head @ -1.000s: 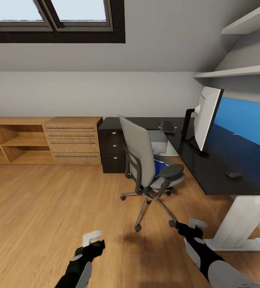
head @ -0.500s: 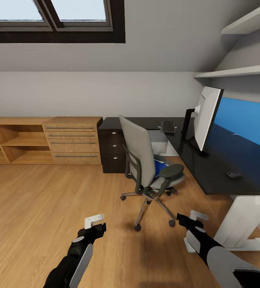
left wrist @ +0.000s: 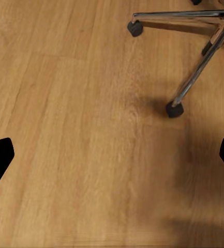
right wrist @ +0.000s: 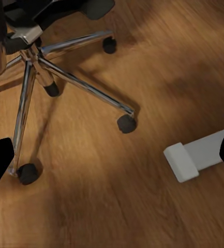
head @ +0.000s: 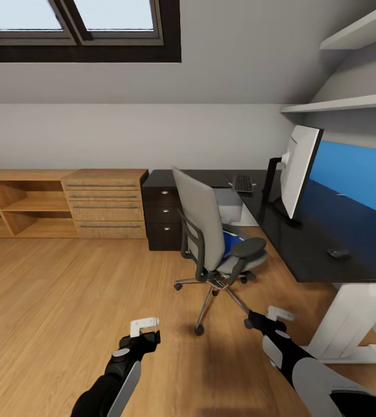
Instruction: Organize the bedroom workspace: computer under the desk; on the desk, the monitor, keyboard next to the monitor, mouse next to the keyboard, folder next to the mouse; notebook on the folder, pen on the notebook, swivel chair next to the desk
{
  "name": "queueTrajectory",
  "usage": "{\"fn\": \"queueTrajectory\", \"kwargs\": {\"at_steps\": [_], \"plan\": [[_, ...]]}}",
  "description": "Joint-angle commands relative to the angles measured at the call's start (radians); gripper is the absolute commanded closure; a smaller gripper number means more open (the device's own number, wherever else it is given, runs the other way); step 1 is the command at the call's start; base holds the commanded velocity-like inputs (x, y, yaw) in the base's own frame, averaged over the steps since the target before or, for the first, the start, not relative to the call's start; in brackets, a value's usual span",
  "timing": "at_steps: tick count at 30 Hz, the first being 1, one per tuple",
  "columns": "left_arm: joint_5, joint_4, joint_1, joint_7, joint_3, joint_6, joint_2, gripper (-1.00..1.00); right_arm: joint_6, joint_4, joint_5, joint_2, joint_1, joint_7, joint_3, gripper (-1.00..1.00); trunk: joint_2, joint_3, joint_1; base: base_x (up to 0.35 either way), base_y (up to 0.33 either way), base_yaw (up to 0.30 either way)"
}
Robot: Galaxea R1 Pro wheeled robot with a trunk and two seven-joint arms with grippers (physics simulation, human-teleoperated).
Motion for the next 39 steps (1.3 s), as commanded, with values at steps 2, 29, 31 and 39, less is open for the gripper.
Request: {"fn": "queueTrajectory", "kwargs": {"at_steps": [2, 29, 31, 39], "plan": [[0.010, 0.001, -0.001, 0.009, -0.008, 0.002, 0.000, -1.00, -0.012, 0.000, -0.004, 0.001, -0.001, 0.001, -0.001, -1.00, 0.000, -0.001, 0.000, 0.029, 0.000, 0.000], [0.012, -0.179, -0.003, 0.020, -0.073, 0.073, -0.083, -1.00, -0.075, 0.003, 0.005, 0.003, 0.001, 0.000, 0.000, -1.00, -0.077, -0.035, 0.042, 0.085, 0.000, 0.000], [0.011, -0.160, -0.003, 0.020, -0.074, 0.102, -0.083, -1.00, -0.076, 0.003, 0.005, 0.003, 0.001, 0.000, 0.000, -1.00, -0.091, -0.042, 0.050, 0.000, 0.000, 0.000], [0.015, -0.155, -0.002, 0.020, -0.072, 0.106, -0.028, -1.00, -0.077, 0.003, 0.005, 0.001, 0.002, 0.000, 0.000, -1.00, -0.147, -0.067, 0.080, 0.000, 0.000, 0.000]]}}
